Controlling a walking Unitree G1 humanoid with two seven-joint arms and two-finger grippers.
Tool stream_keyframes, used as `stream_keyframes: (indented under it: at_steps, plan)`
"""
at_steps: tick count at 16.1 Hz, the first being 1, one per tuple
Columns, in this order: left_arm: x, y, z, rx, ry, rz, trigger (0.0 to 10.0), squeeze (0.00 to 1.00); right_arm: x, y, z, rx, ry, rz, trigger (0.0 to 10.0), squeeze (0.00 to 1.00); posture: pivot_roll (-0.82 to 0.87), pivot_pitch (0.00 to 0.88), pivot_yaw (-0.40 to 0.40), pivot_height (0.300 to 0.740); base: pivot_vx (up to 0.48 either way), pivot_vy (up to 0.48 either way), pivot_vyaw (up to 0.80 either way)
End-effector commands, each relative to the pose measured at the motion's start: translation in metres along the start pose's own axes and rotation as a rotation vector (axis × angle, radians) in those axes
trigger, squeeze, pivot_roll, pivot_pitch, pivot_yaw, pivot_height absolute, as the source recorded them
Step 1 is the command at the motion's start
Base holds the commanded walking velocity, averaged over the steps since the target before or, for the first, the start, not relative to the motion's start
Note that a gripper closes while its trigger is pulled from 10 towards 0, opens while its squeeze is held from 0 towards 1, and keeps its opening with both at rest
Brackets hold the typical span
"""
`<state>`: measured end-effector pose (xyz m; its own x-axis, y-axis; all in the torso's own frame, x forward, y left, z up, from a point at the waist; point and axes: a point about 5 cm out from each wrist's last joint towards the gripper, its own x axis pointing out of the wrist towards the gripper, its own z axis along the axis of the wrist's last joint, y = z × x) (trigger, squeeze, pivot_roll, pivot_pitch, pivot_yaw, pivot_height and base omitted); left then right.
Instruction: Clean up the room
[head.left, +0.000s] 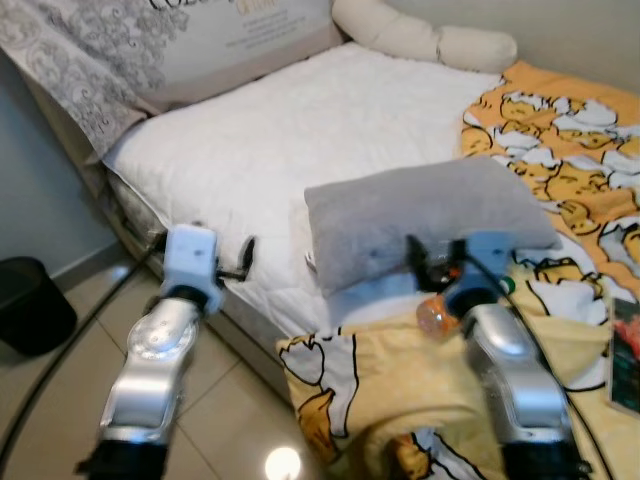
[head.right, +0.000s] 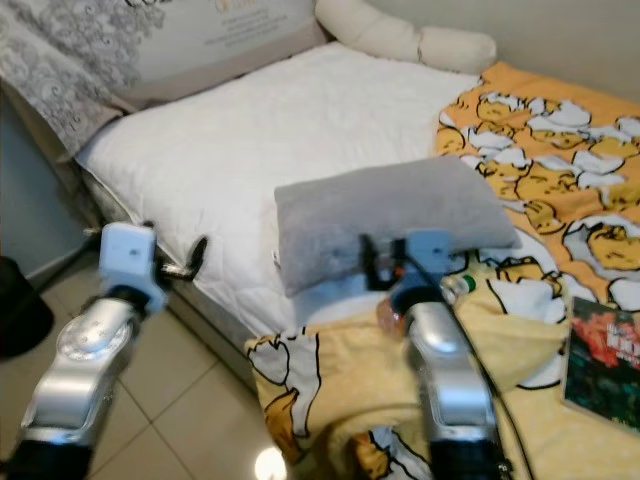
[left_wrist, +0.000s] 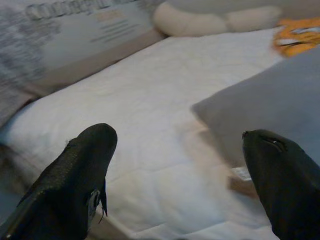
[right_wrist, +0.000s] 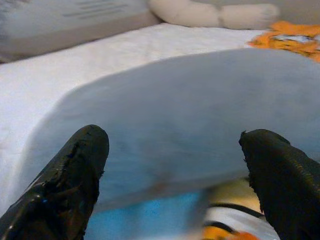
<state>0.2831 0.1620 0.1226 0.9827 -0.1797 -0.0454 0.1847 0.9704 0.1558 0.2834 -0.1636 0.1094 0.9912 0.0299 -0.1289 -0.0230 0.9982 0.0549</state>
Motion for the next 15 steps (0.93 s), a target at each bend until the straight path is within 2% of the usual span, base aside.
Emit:
stream_keyframes:
  at_steps: [1,5,7,10,15]
  plan:
    - [0.002,0.008,0.003,0.032,-0.007,0.018,10.0,1.00,0.001,0.002,0.006,0.006,-0.015,-0.008,10.0,0.00,-0.05,0.000,0.026,0.740,0.000,0.000,0.00]
    - [0.012,0.016,0.006,0.032,-0.010,0.019,10.0,1.00,0.004,-0.001,0.013,-0.020,-0.015,-0.051,10.0,0.00,-0.06,0.000,0.029,0.740,0.000,0.000,0.00]
    - [0.016,0.015,0.007,0.017,-0.016,0.006,10.0,1.00,0.003,-0.006,0.009,0.015,0.010,-0.081,10.0,0.00,-0.06,0.000,0.027,0.740,0.000,0.283,0.00]
    - [0.023,0.014,0.007,0.018,-0.019,0.017,10.0,1.00,0.002,-0.010,0.005,0.010,0.022,-0.108,10.0,0.00,-0.07,0.000,0.031,0.740,0.000,0.401,-0.80]
    - [0.017,0.012,-0.003,-0.005,0.004,0.036,10.0,1.00,-0.001,-0.008,0.003,0.022,0.027,-0.134,10.0,0.00,-0.06,0.000,0.030,0.740,0.000,0.480,-0.80]
